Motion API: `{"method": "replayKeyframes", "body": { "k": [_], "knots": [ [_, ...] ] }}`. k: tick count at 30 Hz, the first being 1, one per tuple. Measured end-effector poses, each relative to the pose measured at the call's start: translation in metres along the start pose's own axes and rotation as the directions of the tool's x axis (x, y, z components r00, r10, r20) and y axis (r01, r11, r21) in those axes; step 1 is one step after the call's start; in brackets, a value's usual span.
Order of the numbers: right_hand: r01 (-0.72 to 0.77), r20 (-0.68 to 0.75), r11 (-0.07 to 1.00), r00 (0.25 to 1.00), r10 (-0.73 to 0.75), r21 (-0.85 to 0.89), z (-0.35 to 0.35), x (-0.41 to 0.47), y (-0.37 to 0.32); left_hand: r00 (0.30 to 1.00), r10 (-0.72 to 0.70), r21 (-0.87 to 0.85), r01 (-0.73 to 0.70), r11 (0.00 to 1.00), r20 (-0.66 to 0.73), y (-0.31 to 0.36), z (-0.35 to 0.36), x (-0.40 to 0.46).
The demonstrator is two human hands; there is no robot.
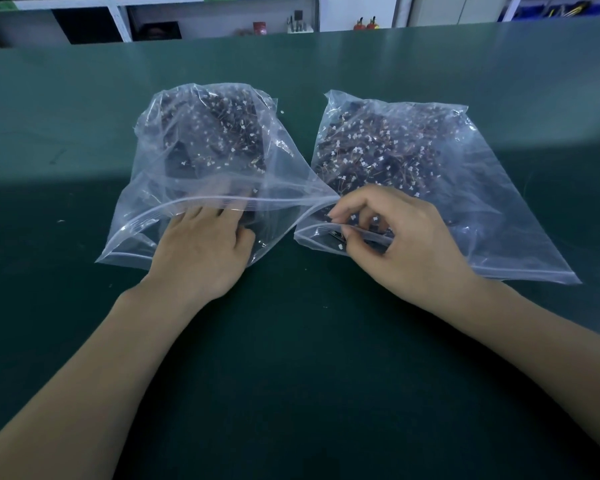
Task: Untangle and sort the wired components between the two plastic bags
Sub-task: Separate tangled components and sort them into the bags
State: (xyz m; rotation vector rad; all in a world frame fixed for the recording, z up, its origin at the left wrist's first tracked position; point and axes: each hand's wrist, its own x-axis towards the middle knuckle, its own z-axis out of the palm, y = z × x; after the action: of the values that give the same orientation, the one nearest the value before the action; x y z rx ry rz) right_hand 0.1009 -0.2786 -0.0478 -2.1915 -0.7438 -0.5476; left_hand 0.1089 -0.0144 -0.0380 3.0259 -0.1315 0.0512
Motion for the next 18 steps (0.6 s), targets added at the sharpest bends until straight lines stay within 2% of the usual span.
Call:
{"method": "replayKeyframes", "body": {
  "k": [2, 5, 10, 12, 18],
  "knots": [
    [-0.007, 0.005, 1.0, 1.0, 0.007, 0.005, 0.0, 0.0, 0.0, 0.999, 0.01, 0.022, -0.011, 1.0, 0.053, 0.002, -0.001, 0.005],
    [-0.017, 0.011, 1.0, 1.0, 0.017, 0.012, 0.001, 0.001, 0.0, 0.998, 0.047, -0.028, -0.046, 0.999, 0.04, 0.007, 0.001, 0.008],
    [-0.013, 0.011, 1.0, 1.0, 0.013, 0.01, 0.0, 0.001, 0.001, 0.993, 0.039, -0.064, -0.047, 0.997, -0.114, 0.004, 0.002, 0.005],
    [-0.01, 0.005, 1.0, 1.0, 0.01, 0.01, 0.001, 0.001, 0.001, 0.978, 0.084, -0.04, -0.093, 0.995, -0.193, -0.001, 0.003, 0.003],
    [-0.007, 0.009, 1.0, 1.0, 0.007, 0.007, 0.001, 0.001, 0.001, 0.928, 0.118, -0.167, -0.187, 0.968, -0.354, -0.009, 0.001, -0.005]
  ]
}}
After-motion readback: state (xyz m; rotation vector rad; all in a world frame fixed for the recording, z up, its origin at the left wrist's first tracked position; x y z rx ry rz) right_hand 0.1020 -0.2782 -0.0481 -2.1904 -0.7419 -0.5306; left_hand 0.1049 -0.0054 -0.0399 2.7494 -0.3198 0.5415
